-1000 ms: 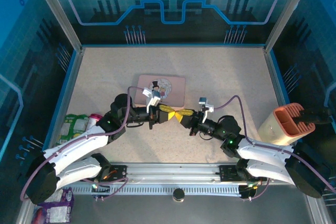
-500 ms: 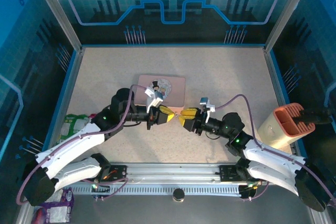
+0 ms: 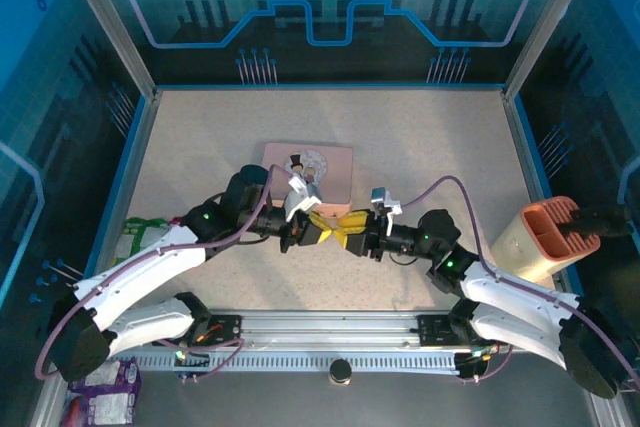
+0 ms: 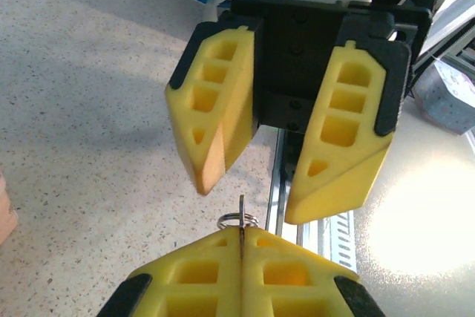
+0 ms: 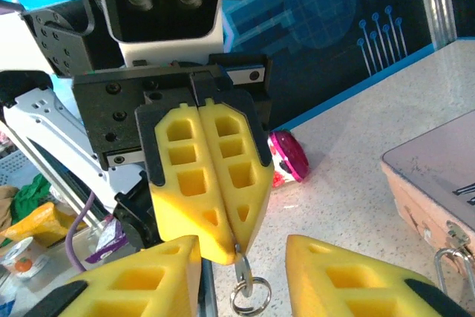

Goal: Unlock a padlock with a key

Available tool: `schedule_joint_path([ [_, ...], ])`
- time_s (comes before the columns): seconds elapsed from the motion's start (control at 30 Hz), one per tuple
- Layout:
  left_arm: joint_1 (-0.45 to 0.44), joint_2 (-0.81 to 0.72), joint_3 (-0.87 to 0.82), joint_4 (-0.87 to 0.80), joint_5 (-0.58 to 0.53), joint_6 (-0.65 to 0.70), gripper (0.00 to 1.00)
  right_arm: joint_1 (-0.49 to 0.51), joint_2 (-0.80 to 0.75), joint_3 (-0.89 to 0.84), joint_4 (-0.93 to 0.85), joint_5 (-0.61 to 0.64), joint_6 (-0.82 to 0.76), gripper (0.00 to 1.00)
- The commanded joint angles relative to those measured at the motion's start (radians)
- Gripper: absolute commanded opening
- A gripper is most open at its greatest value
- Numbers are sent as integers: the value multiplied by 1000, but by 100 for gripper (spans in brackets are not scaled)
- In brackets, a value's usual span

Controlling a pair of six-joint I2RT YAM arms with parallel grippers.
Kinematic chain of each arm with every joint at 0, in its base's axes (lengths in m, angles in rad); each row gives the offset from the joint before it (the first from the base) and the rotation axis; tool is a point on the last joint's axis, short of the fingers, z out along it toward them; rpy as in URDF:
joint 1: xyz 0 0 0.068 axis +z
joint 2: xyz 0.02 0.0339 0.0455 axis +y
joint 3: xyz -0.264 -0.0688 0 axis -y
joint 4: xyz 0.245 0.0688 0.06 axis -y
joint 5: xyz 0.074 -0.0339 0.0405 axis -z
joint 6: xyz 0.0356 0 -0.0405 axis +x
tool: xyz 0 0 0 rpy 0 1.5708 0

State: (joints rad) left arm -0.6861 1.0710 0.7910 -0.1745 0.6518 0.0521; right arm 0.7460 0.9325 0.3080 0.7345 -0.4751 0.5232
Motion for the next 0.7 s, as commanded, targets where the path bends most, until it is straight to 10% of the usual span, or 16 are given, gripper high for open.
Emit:
schedule_joint_path([
  [0.0,-8,0,40,-22,11,31,0,12,26,28,43,-20,-5,35],
  [0.67,-10,-37,30,15,-53,1,0,22,3,-4,21,-56,-38,15],
])
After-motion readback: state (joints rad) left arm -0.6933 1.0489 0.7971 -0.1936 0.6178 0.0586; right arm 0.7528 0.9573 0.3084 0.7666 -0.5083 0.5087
